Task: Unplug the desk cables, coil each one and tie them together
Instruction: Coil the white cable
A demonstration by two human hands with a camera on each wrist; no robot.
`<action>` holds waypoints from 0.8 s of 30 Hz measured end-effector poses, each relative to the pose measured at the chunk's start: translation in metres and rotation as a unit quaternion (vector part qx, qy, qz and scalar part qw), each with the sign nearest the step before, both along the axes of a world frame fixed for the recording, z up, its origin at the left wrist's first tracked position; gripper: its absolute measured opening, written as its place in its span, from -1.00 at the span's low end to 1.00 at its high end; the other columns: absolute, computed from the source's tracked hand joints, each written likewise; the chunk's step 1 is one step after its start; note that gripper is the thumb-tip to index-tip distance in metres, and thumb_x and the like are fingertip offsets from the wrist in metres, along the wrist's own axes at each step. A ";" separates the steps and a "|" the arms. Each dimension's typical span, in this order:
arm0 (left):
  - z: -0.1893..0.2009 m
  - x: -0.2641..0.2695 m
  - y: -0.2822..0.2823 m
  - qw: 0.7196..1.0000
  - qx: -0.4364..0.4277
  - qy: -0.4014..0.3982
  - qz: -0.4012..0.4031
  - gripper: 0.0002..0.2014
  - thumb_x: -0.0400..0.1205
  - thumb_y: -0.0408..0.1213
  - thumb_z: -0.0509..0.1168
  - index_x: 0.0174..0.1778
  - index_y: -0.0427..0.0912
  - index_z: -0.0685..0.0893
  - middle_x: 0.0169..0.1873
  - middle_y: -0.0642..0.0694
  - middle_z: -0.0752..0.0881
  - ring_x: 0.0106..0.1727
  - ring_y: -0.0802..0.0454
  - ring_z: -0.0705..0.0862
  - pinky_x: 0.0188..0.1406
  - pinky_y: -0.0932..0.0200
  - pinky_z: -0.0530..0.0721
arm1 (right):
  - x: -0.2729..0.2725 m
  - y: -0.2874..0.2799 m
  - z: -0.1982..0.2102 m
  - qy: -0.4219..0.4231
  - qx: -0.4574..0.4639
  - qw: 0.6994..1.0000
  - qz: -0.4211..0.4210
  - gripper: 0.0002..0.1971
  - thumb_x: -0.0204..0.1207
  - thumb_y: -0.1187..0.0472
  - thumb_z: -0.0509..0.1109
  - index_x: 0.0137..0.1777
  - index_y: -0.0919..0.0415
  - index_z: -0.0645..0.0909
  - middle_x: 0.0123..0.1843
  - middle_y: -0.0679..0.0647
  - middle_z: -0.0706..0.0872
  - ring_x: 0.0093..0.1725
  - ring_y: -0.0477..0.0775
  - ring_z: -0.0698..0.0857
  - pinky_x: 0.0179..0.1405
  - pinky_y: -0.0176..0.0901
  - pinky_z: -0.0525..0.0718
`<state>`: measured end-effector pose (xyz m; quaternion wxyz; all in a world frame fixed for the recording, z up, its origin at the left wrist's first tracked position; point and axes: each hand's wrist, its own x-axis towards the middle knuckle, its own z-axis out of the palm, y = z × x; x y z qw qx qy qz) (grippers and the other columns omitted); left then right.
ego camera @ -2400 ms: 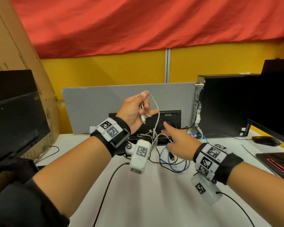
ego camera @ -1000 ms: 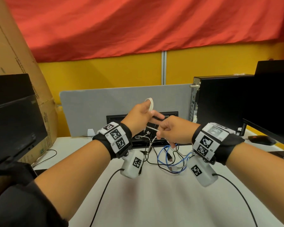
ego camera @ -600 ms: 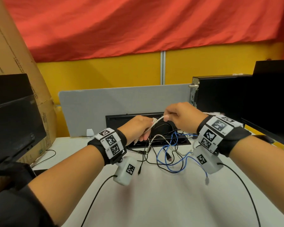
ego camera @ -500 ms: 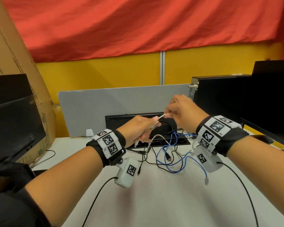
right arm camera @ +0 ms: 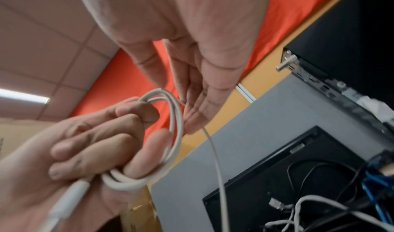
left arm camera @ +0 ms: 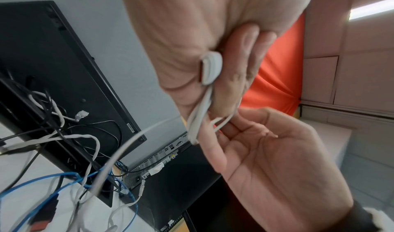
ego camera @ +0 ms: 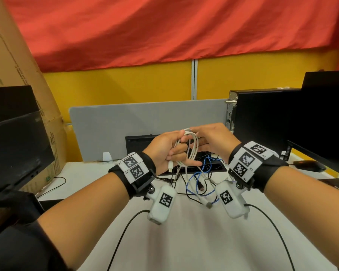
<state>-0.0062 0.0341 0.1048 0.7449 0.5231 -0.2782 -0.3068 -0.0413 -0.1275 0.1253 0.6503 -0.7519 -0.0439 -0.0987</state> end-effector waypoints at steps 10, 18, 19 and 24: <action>0.001 0.001 -0.006 0.994 0.041 -0.080 0.058 -0.65 0.81 -0.22 -0.01 -0.30 -0.19 0.43 -0.69 -0.01 0.26 -0.70 0.08 0.24 -0.04 -0.17 0.71 | 0.008 0.010 -0.024 -0.025 -0.144 0.982 -0.120 -0.81 0.51 0.43 0.37 -0.28 0.30 0.77 -0.41 0.12 0.68 -0.33 0.10 0.61 -0.24 -0.06 0.57; -0.002 0.004 -0.002 0.984 0.054 -0.064 0.154 -0.60 0.79 -0.17 0.01 -0.41 -0.15 0.37 -0.65 -0.01 0.18 -0.64 0.08 0.10 -0.54 0.21 0.22 | -0.002 0.012 -0.018 -0.083 -0.196 0.975 -0.065 -0.79 0.23 0.27 0.70 -0.21 0.24 0.73 -0.36 0.04 0.75 -0.37 -0.08 0.68 -0.29 -0.17 0.69; -0.003 0.004 -0.001 0.983 0.058 -0.069 0.162 -0.61 0.79 -0.18 0.02 -0.40 -0.14 0.37 -0.63 -0.01 0.17 -0.63 0.08 0.10 -0.56 0.23 0.22 | -0.003 0.012 -0.016 -0.089 -0.175 0.978 -0.062 -0.70 0.18 0.26 0.73 -0.17 0.26 0.69 -0.32 0.10 0.74 -0.35 -0.02 0.68 -0.26 -0.12 0.70; -0.009 0.007 0.001 0.969 0.078 -0.122 0.202 -0.64 0.80 -0.17 0.02 -0.33 -0.16 0.40 -0.63 0.01 0.25 -0.68 0.11 0.21 -0.65 0.31 0.27 | -0.009 0.009 -0.011 -0.054 -0.054 0.995 -0.068 -0.72 0.31 0.21 0.66 -0.26 0.30 0.60 -0.48 0.15 0.59 -0.60 0.02 0.46 -0.61 -0.20 0.45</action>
